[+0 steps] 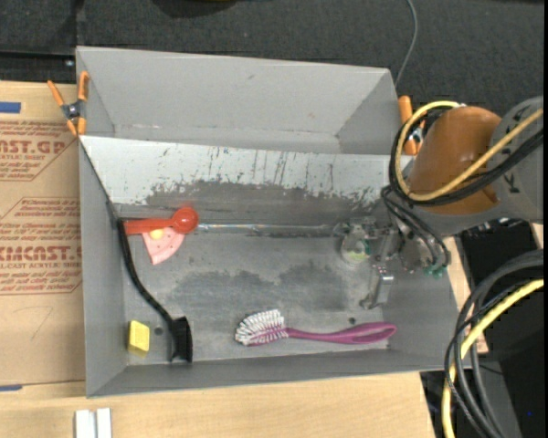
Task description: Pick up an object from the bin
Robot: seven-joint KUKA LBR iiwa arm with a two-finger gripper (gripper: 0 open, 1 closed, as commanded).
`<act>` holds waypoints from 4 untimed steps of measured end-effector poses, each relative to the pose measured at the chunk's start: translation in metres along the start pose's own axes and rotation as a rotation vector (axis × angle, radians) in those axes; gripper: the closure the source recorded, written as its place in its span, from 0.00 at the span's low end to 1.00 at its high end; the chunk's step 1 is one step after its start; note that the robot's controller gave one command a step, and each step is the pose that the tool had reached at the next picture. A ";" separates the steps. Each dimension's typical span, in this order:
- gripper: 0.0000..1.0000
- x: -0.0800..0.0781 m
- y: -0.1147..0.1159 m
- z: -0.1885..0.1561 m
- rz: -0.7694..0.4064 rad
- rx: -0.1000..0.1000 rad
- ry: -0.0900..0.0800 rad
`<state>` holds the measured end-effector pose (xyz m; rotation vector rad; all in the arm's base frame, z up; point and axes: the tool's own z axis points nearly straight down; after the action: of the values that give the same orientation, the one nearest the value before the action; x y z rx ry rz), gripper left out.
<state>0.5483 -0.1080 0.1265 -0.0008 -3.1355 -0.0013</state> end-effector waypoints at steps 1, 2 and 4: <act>0.00 -0.002 0.001 -0.005 -0.002 0.001 -0.008; 0.00 0.059 0.087 0.056 -0.142 0.000 -0.016; 0.00 0.059 0.084 0.054 -0.150 -0.002 -0.020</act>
Offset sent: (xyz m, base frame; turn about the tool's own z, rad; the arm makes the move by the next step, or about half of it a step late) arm -0.0622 0.0841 -0.0565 -0.1389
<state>0.4895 -0.0242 0.0727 0.2361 -3.1463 -0.0055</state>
